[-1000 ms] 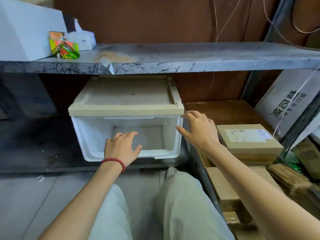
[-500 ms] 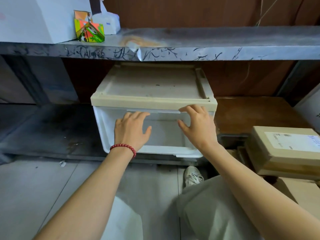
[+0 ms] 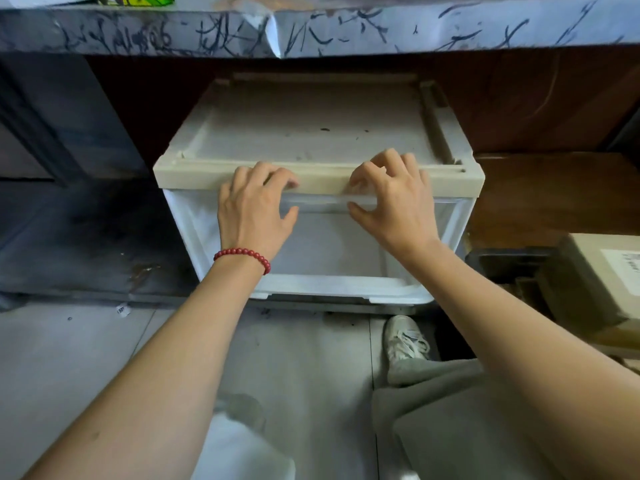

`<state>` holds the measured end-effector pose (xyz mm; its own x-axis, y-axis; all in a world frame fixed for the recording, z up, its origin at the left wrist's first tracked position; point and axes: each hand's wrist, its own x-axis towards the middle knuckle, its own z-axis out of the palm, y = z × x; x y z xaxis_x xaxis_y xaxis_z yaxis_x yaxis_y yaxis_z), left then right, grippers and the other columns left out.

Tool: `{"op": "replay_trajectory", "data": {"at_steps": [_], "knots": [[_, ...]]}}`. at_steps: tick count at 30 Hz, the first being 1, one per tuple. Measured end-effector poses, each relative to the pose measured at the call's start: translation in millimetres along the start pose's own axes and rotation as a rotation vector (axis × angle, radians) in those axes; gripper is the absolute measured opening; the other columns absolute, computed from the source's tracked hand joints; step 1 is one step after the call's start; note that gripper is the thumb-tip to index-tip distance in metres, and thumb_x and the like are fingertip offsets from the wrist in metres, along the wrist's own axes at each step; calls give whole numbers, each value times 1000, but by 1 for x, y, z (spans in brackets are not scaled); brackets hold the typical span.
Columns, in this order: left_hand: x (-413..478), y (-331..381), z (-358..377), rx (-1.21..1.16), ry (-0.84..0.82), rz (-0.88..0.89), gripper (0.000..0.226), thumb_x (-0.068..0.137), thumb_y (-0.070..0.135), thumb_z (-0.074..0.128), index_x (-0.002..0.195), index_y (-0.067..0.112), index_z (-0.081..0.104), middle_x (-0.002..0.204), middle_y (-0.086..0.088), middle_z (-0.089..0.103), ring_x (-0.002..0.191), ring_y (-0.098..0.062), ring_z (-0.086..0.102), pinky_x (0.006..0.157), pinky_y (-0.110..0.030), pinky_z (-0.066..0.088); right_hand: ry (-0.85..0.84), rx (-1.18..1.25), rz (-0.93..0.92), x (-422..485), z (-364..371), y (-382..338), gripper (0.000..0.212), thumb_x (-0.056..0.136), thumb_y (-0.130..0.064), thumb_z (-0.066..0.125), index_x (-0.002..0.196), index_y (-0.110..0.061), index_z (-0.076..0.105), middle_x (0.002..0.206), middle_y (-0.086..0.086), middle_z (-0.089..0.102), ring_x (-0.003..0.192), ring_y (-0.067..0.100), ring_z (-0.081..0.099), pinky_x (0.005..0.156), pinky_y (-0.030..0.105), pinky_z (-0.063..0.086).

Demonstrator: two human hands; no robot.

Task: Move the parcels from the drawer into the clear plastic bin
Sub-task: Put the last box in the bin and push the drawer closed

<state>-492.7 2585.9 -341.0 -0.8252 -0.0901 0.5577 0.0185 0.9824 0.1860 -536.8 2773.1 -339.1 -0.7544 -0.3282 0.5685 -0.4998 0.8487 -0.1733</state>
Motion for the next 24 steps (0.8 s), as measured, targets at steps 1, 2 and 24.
{"op": "replay_trajectory", "data": {"at_steps": [1, 2, 24], "knots": [[2, 2, 2, -7, 7, 1, 23, 79, 26, 72, 101, 25, 64, 107, 5, 57, 105, -22, 47, 84, -33, 32, 5, -6, -3, 0, -1, 3, 27, 79, -31, 74, 100, -18, 64, 106, 6, 55, 95, 24, 47, 77, 32, 36], [3, 4, 3, -11, 10, 5, 21, 78, 26, 73, 98, 25, 65, 105, 5, 58, 103, -22, 48, 83, -33, 32, 9, -7, 0, -1, -3, 6, 26, 79, -32, 74, 99, -18, 66, 104, 5, 55, 94, 24, 47, 76, 32, 36], [-4, 4, 2, -153, -30, 17, 24, 75, 27, 77, 97, 18, 71, 100, 0, 61, 99, -22, 53, 90, -33, 38, 53, -53, -74, -15, -5, 7, 11, 76, -29, 71, 82, -20, 73, 97, -3, 68, 87, 26, 57, 70, 36, 38]]}}
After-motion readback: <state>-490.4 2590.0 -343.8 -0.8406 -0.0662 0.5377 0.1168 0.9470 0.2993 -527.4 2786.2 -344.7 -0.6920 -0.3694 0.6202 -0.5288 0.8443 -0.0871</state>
